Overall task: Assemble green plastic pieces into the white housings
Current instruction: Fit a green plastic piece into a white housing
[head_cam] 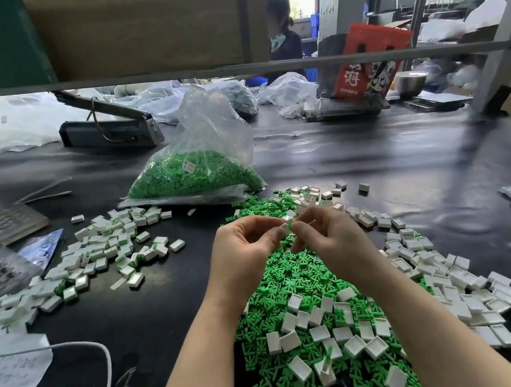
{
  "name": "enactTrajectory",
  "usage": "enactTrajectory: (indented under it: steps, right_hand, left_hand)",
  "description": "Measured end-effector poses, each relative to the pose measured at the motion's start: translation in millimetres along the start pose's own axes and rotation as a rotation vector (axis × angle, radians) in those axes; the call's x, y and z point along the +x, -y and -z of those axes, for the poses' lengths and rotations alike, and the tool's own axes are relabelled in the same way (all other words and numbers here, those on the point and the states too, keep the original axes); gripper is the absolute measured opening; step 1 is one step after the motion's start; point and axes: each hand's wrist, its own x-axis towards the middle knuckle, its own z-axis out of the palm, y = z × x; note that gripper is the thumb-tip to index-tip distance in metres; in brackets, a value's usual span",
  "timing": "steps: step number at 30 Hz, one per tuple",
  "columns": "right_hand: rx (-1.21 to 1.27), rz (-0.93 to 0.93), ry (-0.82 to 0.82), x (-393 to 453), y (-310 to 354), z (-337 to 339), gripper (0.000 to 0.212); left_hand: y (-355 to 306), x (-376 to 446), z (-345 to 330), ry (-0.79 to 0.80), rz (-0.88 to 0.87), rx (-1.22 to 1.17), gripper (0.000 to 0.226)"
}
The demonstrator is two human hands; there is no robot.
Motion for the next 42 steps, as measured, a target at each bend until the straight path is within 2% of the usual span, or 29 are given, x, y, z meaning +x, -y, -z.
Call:
enactTrajectory:
  steps: [4,9,16,27,32,36,42]
  right_hand:
    - [-0.248,0.048,0.08,-0.2,-2.8,1.0,0.02]
    - [-0.33,0.058,0.151,-2.0,-1.1,1.1,0.022]
    - [-0.209,0.027,0.215,-3.8,1.1,4.4,0.028]
    - [-0.28,0.078,0.261,-6.9,2.0,9.3,0.027]
    - [-0.33,0.101,0.279,-7.0,3.3,9.5,0.025]
    - [-0.315,0.11,0.288,-7.2,2.7,8.5,0.02]
    - [-0.198,0.078,0.239,-3.4,0.2,6.7,0.026]
  left_hand:
    - [2.8,1.0,-0.9,0.027,0.059,-0.025,0.007]
    - [5.7,0.4,-2.1,0.075,0.104,-0.042,0.008]
    - [5.5,2.2,2.9,0.134,0.043,0.083,0.005]
    - [5.7,2.1,7.6,0.185,-0.019,0.14,0.01]
    - [4.9,2.1,10.1,0.203,-0.027,0.162,0.021]
    - [5.2,1.5,11.8,0.206,-0.024,0.145,0.018]
    - [6.2,1.0,9.0,0.163,0.021,-0.013,0.008]
